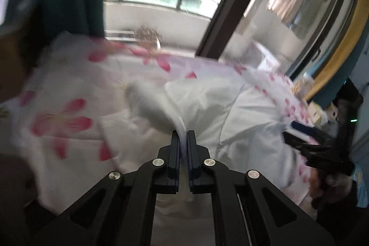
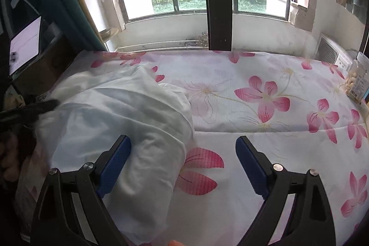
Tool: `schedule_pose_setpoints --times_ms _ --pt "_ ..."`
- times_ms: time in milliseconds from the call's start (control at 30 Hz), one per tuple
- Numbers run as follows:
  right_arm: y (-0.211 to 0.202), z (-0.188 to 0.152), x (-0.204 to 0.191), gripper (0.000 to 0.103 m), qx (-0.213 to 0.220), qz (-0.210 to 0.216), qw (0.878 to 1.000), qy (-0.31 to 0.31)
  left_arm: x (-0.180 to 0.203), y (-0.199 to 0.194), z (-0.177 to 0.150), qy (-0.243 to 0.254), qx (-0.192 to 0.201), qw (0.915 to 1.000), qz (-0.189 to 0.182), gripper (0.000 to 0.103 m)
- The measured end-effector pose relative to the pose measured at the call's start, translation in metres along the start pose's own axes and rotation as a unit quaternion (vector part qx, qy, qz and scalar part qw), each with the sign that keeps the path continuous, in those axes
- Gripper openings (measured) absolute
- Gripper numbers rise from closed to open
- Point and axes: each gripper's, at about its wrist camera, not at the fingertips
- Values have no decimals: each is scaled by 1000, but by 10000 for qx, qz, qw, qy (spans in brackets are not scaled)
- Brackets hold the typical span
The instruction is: Fold large clothes
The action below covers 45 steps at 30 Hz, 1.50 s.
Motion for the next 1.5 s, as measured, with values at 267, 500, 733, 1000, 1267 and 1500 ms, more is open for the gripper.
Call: schedule_pose_setpoints --times_ms 267,500,733,1000,1267,1500 --pt "13 -4 -23 92 -143 144 9996 -182 -24 -3 -35 -292 -355 9983 359 6" --pt "19 -8 -35 92 -266 267 9988 -307 -35 5 -51 -543 -697 9960 100 6" --pt "30 -20 -47 92 -354 305 9981 -409 -46 -20 -32 -974 -234 9947 244 56" --pt "31 -29 -57 93 -429 385 9974 -423 -35 23 -21 -930 -536 9938 298 56" --pt "20 -25 -55 93 -429 454 9976 -287 -37 37 -41 -582 -836 9912 846 56" --pt "1 -18 -47 93 -278 324 9990 -160 -44 27 -49 -525 -839 9888 1116 56"
Point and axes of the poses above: each gripper's, at about its wrist camera, not at the fingertips, and y roughly the way its jaws point, x to its right, z to its top, and after that the axes turned 5 degrees about x, right-handed
